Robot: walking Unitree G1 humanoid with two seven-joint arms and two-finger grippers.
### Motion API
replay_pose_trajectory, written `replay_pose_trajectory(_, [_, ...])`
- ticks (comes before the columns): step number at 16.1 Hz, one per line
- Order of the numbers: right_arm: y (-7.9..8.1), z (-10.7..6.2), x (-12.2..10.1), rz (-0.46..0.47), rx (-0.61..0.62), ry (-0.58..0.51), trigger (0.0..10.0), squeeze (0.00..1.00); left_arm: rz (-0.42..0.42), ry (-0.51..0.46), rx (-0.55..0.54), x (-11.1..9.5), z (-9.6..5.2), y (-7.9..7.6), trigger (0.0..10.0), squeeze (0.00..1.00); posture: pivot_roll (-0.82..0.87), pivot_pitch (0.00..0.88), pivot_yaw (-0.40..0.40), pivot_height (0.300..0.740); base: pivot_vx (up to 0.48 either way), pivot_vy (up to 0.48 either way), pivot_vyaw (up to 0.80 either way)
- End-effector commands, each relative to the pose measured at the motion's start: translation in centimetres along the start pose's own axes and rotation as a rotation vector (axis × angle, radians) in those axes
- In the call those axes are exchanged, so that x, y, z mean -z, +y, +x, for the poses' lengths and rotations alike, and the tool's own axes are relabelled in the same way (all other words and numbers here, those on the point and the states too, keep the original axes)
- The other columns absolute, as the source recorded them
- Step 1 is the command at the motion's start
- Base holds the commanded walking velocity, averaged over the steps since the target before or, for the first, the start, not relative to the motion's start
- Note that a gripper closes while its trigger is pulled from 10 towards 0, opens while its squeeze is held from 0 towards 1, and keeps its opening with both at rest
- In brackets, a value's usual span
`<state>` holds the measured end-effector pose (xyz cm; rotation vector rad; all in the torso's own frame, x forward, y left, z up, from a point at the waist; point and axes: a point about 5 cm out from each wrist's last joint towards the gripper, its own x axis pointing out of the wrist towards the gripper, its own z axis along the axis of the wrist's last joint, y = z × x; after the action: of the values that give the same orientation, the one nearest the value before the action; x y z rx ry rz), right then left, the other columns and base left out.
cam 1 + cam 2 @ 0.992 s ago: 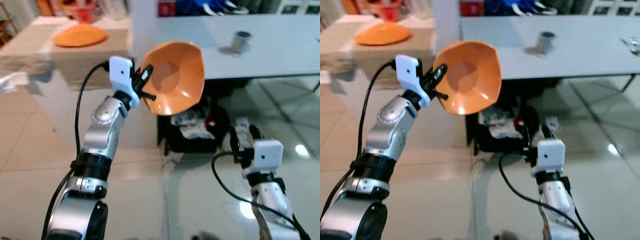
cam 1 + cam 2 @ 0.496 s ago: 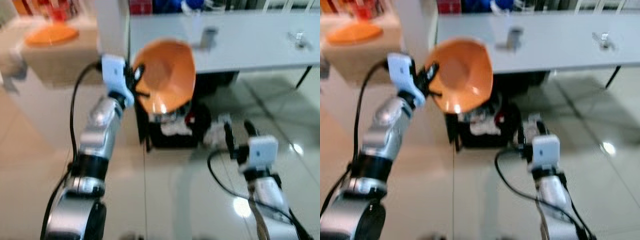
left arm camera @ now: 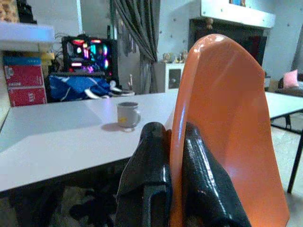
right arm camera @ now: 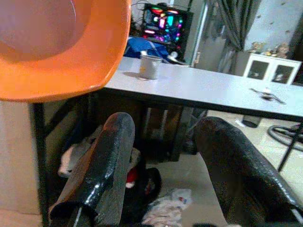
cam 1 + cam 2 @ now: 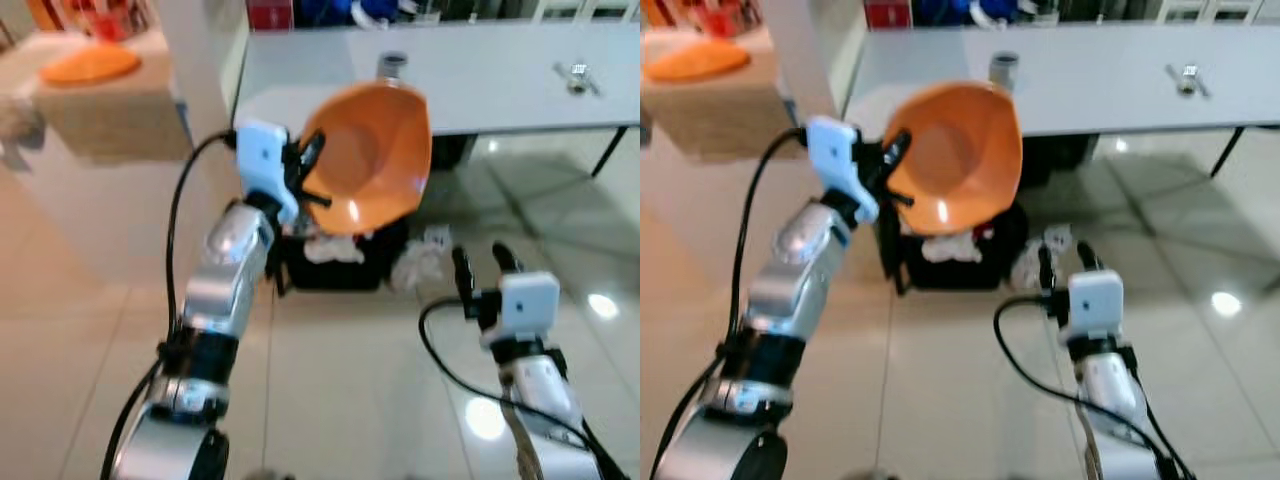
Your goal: Setting the table
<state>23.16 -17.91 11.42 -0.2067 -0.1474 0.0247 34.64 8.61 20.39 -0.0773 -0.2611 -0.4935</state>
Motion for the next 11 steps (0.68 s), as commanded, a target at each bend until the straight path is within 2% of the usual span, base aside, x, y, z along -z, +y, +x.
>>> replay_pose_trajectory(1, [-0.05,0.12,-0.23,0.002,0.002,-0.011,10.0,0.0,0.001,-0.058,0.03,-1.53,0.47,-0.93,0.0,0.0,-0.05,0.0,0.044,0.722,0.48,0.0,0.0])
replay_pose_trajectory(8, [0.12,0.32,-0.15,0.003,0.0,-0.012,10.0,0.0,-0.021,-0.03,0.013,-1.17,0.13,-1.32,0.0,0.0,-0.05,0.0,0.049,0.722,0.48,0.0,0.0])
replay_pose_trajectory(11, [0.12,0.37,-0.07,0.002,0.004,-0.009,10.0,0.0,-0.024,-0.022,0.001,-1.09,0.39,-1.01,0.0,0.0,-0.05,0.0,0.055,0.722,0.48,0.0,0.0])
